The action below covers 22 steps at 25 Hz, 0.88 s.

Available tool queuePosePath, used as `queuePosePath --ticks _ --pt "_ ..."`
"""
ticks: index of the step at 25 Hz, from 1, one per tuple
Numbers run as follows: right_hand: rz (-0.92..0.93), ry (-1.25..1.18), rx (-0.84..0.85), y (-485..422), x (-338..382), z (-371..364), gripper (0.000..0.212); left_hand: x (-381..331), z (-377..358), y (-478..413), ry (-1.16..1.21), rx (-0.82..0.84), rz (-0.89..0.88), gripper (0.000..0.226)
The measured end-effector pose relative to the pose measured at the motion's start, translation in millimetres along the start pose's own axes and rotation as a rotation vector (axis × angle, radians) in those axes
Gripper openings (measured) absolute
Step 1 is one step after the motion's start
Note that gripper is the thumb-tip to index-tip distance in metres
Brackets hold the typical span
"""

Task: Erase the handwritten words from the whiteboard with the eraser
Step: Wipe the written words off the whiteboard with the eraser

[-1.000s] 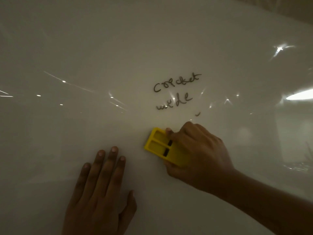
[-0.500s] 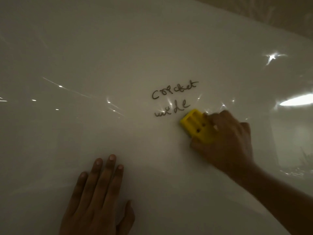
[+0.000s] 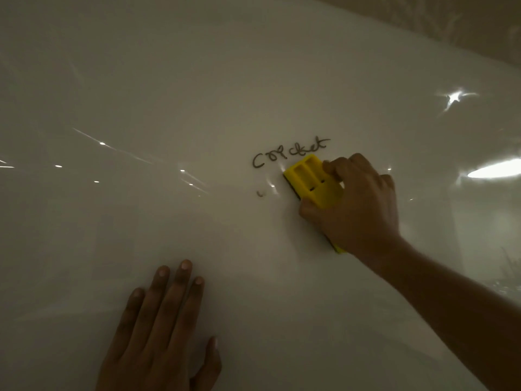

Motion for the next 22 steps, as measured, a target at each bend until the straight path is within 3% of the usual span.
queuePosePath --ticks 6,10,12,17,19,22 --pt "0.389 0.051 0.085 47 48 -14 0.062 0 1 -3 0.008 0.011 0.0 0.07" --pt "0.081 0.024 0.002 0 20 -9 0.066 3 -3 0 0.007 0.017 0.004 0.07" --pt "0.06 -0.065 -0.057 -6 34 -14 0.065 4 -8 -3 0.0 0.005 -0.005 0.068" --pt "0.425 -0.051 0.027 13 63 -24 0.066 6 -14 -7 -0.026 0.004 -0.03 0.064" --pt "0.297 -0.033 -0.082 -16 30 -15 0.066 9 -16 -5 -0.048 0.001 -0.042 0.063" --pt "-0.135 -0.144 -0.144 -66 -17 -6 0.072 7 -19 -2 -0.101 0.008 -0.048 0.061"
Point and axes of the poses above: each hand's wrist, its own y-axis away from the middle knuckle, its own z-axis out of the back of the hand, x = y × z, the point moved 5 cm from there along -y, towards the middle knuckle, and after that the axes turned 8 degrees about -z, right-handed, at the moved point
